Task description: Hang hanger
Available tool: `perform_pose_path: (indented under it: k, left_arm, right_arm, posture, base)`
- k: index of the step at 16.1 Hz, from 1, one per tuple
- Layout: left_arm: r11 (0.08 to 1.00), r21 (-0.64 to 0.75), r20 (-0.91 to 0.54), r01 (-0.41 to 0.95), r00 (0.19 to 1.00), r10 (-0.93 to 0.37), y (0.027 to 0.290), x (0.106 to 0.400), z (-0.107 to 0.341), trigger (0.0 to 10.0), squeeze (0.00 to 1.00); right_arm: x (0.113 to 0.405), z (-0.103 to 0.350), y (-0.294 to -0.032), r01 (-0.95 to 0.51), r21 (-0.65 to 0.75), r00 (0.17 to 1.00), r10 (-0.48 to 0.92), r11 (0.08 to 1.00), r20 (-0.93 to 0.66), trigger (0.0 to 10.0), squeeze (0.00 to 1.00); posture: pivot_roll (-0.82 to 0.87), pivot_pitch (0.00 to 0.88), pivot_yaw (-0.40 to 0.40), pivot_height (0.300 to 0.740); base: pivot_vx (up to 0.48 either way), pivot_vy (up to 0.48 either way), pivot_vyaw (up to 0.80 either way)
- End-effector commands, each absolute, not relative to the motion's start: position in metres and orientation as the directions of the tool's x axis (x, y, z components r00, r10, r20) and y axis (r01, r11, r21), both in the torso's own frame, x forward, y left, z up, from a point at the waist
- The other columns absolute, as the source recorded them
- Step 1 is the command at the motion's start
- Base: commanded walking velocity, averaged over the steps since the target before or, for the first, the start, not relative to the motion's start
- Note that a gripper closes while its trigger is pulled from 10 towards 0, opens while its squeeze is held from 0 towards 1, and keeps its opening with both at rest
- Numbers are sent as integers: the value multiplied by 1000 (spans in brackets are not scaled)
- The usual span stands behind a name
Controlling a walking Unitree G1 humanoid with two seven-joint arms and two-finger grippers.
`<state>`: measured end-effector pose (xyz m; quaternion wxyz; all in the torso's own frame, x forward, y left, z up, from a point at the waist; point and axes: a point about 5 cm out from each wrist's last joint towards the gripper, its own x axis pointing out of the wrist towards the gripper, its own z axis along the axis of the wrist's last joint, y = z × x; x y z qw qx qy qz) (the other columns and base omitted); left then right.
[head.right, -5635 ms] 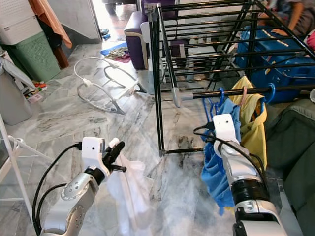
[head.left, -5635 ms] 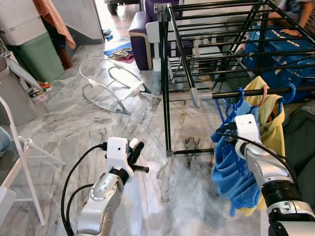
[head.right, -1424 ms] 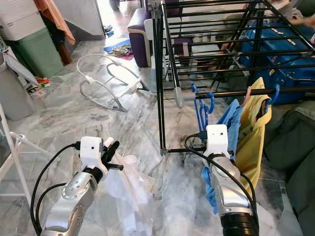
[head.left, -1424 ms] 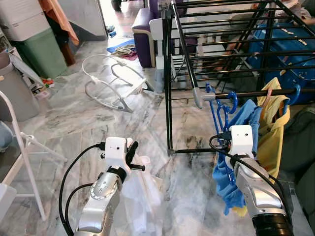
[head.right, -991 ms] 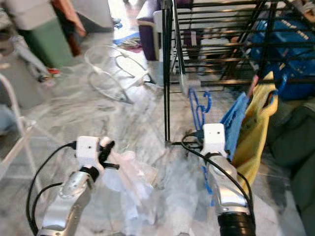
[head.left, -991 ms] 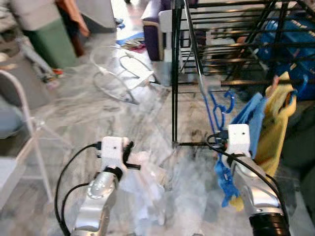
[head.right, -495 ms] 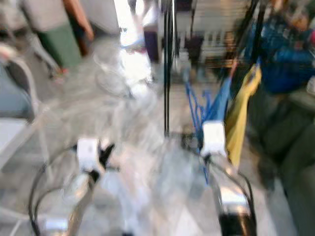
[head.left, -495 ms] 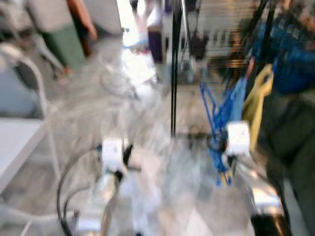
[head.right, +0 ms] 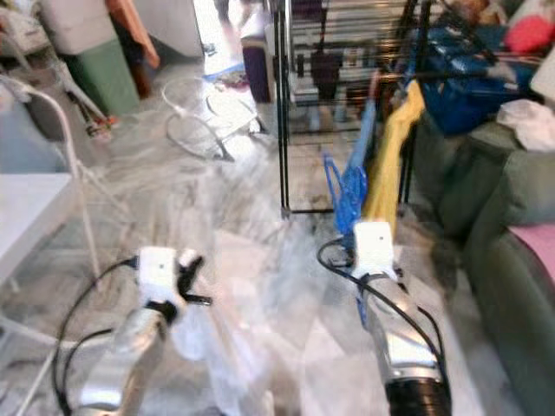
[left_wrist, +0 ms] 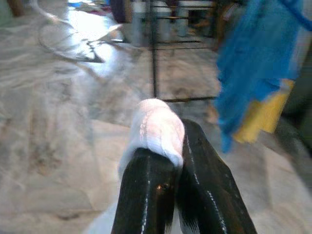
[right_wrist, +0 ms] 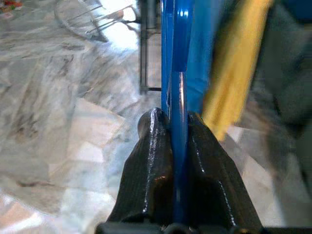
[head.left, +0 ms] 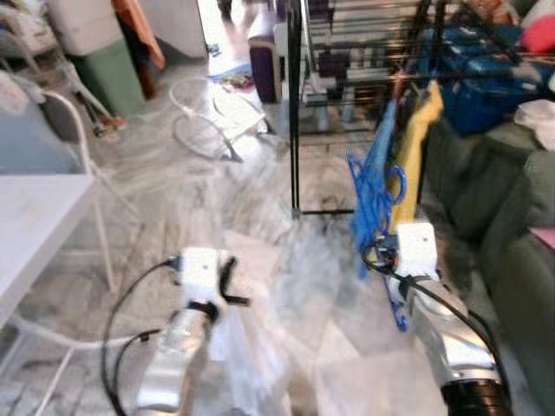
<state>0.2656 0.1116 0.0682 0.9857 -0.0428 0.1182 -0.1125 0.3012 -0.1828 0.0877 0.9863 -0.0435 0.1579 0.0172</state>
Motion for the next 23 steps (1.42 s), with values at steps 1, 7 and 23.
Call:
perform_pose_path:
  k: [1, 7, 23]
  left_arm:
    - [973, -88, -186, 215, 956, -228, 115, 270, 77, 10000, 0]
    - [971, -75, -182, 227, 954, -237, 116, 271, 78, 10000, 0]
    - [958, -25, -114, 286, 951, -287, 134, 284, 92, 10000, 0]
  right_arm:
    - [305, 96, -180, -52, -73, 959, 30, 996, -283, 10000, 0]
    - [304, 96, -178, -59, -73, 958, 36, 996, -285, 10000, 0]
    - [305, 92, -170, -70, -39, 954, 55, 997, -295, 10000, 0]
  posture:
    - [-137, 0, 51, 740]
    - [-140, 0, 57, 740]
    - [-126, 0, 72, 740]
  base:
    - [-386, 0, 0]
    - [-192, 0, 0]
    - [0, 239, -201]
